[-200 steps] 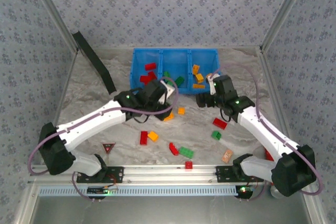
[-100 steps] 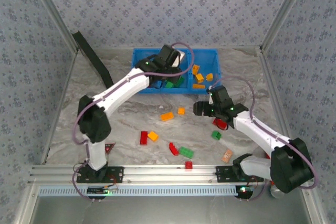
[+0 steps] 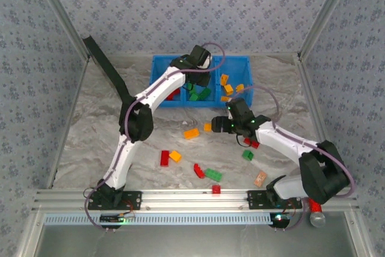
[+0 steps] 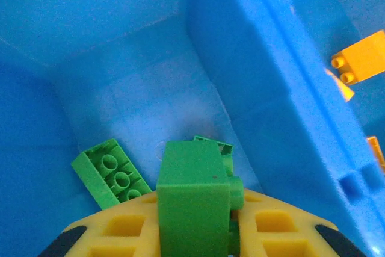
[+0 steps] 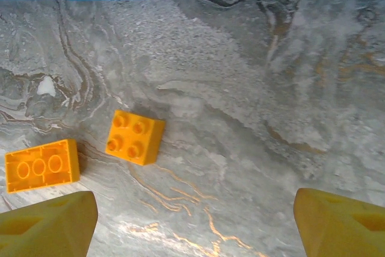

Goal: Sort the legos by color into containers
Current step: Place the lego in the container.

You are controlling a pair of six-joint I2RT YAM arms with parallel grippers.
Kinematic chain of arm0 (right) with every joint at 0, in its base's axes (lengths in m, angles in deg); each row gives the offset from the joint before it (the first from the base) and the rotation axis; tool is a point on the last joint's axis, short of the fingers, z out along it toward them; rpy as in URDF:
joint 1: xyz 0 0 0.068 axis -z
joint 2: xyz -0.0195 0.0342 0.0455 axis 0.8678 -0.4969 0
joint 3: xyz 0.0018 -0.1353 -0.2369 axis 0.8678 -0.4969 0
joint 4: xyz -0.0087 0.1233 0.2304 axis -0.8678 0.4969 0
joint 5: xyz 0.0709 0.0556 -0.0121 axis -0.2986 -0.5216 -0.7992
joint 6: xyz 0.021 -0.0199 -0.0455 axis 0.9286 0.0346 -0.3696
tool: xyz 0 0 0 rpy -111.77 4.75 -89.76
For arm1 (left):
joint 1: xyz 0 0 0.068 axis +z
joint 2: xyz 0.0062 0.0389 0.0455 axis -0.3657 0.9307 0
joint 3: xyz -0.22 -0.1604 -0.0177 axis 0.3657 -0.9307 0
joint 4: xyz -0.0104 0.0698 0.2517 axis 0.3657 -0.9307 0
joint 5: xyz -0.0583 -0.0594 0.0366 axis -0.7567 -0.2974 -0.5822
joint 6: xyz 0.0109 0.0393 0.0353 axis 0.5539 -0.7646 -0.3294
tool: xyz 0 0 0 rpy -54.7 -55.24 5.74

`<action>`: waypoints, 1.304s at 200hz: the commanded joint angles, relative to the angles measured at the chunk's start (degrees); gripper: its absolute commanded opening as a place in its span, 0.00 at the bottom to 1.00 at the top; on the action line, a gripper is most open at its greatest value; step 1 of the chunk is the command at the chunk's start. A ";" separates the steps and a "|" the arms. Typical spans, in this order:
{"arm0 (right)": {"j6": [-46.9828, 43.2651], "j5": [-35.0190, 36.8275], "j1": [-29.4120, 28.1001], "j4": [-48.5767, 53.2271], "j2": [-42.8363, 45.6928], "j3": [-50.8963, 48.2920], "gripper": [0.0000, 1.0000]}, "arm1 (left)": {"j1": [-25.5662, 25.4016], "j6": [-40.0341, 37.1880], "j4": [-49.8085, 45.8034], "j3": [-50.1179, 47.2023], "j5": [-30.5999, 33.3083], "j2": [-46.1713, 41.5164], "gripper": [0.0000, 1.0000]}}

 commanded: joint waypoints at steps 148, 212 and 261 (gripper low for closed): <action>0.26 2.80 -6.85 0.10 -17.70 11.36 0.82 | 2.78 3.77 0.80 -0.15 -7.36 7.12 0.35; 0.75 2.90 -6.92 0.19 -20.76 12.50 0.74 | 2.75 3.16 1.24 -0.57 -7.99 5.19 0.45; 0.84 3.27 -6.91 -0.60 -23.52 13.75 0.64 | 2.19 1.77 2.55 -4.78 -9.08 -4.23 0.48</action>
